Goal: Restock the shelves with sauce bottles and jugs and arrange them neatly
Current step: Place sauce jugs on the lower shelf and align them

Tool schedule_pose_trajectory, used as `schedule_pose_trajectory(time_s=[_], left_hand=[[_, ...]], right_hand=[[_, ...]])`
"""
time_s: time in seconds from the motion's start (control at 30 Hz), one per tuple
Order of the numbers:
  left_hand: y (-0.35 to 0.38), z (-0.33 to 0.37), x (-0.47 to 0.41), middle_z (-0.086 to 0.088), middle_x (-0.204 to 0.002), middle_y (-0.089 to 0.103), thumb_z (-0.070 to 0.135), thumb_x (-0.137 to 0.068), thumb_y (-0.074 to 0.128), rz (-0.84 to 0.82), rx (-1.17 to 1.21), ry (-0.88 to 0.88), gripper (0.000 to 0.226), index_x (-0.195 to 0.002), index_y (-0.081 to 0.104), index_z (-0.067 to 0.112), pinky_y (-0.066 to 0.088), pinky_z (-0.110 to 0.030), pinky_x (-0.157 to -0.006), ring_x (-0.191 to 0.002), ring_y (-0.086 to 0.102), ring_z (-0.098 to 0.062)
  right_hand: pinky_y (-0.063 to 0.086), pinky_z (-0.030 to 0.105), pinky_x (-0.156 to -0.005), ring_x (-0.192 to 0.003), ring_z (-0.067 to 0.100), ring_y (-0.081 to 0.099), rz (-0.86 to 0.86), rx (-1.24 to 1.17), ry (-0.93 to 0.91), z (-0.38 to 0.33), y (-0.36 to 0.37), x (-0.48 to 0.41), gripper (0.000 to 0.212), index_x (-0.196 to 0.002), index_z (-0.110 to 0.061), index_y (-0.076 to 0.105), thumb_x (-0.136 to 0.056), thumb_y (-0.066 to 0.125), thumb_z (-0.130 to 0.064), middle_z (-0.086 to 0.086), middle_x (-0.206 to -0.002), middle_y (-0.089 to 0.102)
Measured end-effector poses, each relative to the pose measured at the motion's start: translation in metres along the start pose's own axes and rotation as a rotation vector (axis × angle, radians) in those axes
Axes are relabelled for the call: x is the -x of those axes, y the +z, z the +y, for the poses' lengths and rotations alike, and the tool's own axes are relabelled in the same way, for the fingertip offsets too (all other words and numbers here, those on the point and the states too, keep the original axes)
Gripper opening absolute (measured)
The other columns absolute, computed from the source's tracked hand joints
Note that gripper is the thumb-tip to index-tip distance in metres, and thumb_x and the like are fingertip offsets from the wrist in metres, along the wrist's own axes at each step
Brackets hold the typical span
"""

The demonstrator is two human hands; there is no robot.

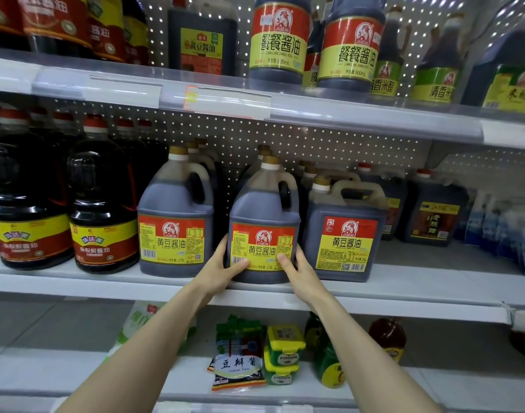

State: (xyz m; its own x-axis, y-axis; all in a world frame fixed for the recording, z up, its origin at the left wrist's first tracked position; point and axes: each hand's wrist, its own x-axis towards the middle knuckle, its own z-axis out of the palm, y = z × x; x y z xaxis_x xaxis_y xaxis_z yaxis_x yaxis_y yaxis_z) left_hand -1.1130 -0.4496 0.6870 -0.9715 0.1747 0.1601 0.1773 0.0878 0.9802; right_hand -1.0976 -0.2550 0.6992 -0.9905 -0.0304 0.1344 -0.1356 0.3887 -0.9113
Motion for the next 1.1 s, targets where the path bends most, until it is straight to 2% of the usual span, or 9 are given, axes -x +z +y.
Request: schedule_pose_trajectory(time_s=[0.1,0.47,0.6,1.1], left_hand=[[-0.0002,-0.0017,-0.0006,0.002,-0.134,0.056,0.018,-0.090,0.064,0.011,-0.002,-0.002,0.077,-0.152,0.019,0.027,0.039,-0.038,-0.110,-0.123,0.053,-0.013],[0.0015,0.0015,0.0018,0.003,-0.133,0.057,0.016,-0.092,0.062,0.012,0.019,-0.005,0.074,-0.151,0.020,0.031,0.040,-0.035,-0.108,-0.121,0.053,-0.012],[-0.0002,-0.0010,0.0007,0.005,-0.133,0.058,0.017,-0.091,0.063,0.009,0.015,0.003,0.073,-0.151,0.023,0.031,0.038,-0.040,-0.111,-0.122,0.054,-0.011],[0.0001,-0.0026,-0.0007,0.004,-0.136,0.055,0.021,-0.091,0.064,0.018,0.007,-0.007,0.077,-0.152,0.019,0.032,0.037,-0.040,-0.111,-0.125,0.051,-0.012]], right_hand=[[0.029,0.036,-0.112,-0.138,0.017,0.037,0.002,0.016,-0.002,0.0016,-0.0004,-0.0018,0.060,-0.153,-0.032,0.018,-0.100,0.042,-0.045,-0.007,-0.149,0.041],[0.030,0.036,-0.112,-0.138,0.018,0.037,0.003,0.026,-0.001,0.0031,0.0013,-0.0031,0.061,-0.153,-0.032,0.017,-0.100,0.041,-0.046,-0.007,-0.150,0.039],[0.029,0.036,-0.112,-0.138,0.016,0.037,0.002,0.019,-0.007,0.0038,0.0016,-0.0036,0.060,-0.153,-0.032,0.017,-0.100,0.041,-0.046,-0.007,-0.149,0.040],[0.029,0.034,-0.112,-0.137,0.015,0.038,-0.004,0.012,-0.005,0.0044,0.0008,-0.0047,0.059,-0.152,-0.033,0.018,-0.099,0.042,-0.045,-0.007,-0.148,0.042]])
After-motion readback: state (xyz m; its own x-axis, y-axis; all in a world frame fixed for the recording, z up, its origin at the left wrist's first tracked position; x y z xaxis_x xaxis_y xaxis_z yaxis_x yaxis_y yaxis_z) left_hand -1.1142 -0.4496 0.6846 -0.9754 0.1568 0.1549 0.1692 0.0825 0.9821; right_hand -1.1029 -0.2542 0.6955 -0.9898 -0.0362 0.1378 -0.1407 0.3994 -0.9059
